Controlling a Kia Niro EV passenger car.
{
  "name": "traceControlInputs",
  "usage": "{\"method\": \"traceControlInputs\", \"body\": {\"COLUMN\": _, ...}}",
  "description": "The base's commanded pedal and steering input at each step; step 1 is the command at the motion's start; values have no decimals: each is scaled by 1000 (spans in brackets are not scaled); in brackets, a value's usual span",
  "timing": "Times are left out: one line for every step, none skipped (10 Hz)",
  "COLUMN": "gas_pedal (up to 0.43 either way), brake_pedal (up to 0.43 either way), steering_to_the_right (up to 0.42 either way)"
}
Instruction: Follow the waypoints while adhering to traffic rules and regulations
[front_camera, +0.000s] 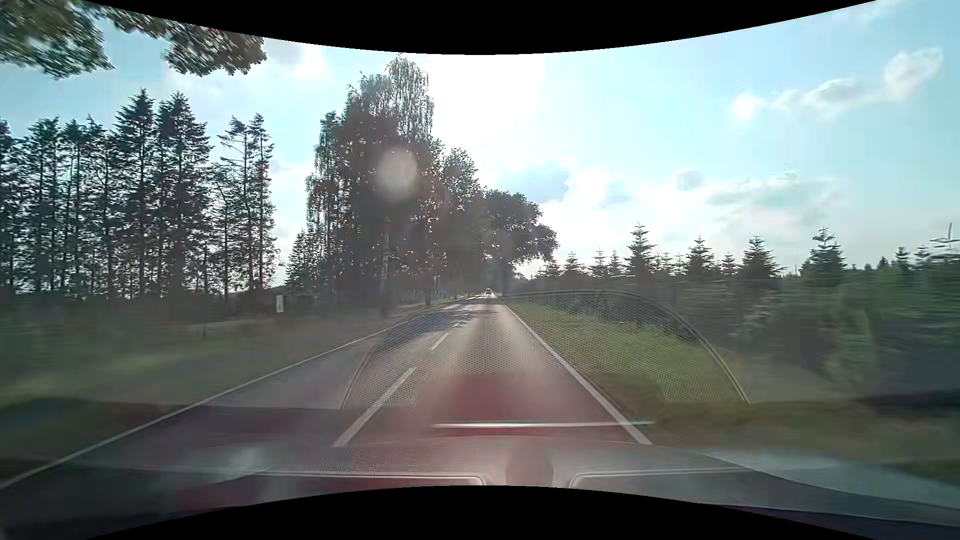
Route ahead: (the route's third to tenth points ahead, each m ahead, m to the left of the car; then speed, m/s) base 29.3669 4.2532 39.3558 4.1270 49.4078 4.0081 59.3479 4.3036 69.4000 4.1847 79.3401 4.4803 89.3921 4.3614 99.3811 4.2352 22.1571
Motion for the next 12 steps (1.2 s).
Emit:
{"method": "traceControlInputs", "body": {"gas_pedal": 598, "brake_pedal": 0, "steering_to_the_right": -1}}
{"method": "traceControlInputs", "body": {"gas_pedal": 579, "brake_pedal": 0, "steering_to_the_right": -2}}
{"method": "traceControlInputs", "body": {"gas_pedal": 579, "brake_pedal": 0, "steering_to_the_right": -2}}
{"method": "traceControlInputs", "body": {"gas_pedal": 579, "brake_pedal": 0, "steering_to_the_right": -2}}
{"method": "traceControlInputs", "body": {"gas_pedal": 551, "brake_pedal": 0, "steering_to_the_right": -2}}
{"method": "traceControlInputs", "body": {"gas_pedal": 551, "brake_pedal": 0, "steering_to_the_right": -1}}
{"method": "traceControlInputs", "body": {"gas_pedal": 551, "brake_pedal": 0, "steering_to_the_right": -4}}
{"method": "traceControlInputs", "body": {"gas_pedal": 539, "brake_pedal": 0, "steering_to_the_right": -8}}
{"method": "traceControlInputs", "body": {"gas_pedal": 512, "brake_pedal": 0, "steering_to_the_right": -9}}
{"method": "traceControlInputs", "body": {"gas_pedal": 500, "brake_pedal": 0, "steering_to_the_right": -9}}
{"method": "traceControlInputs", "body": {"gas_pedal": 488, "brake_pedal": 0, "steering_to_the_right": -9}}
{"method": "traceControlInputs", "body": {"gas_pedal": 480, "brake_pedal": 0, "steering_to_the_right": -9}}
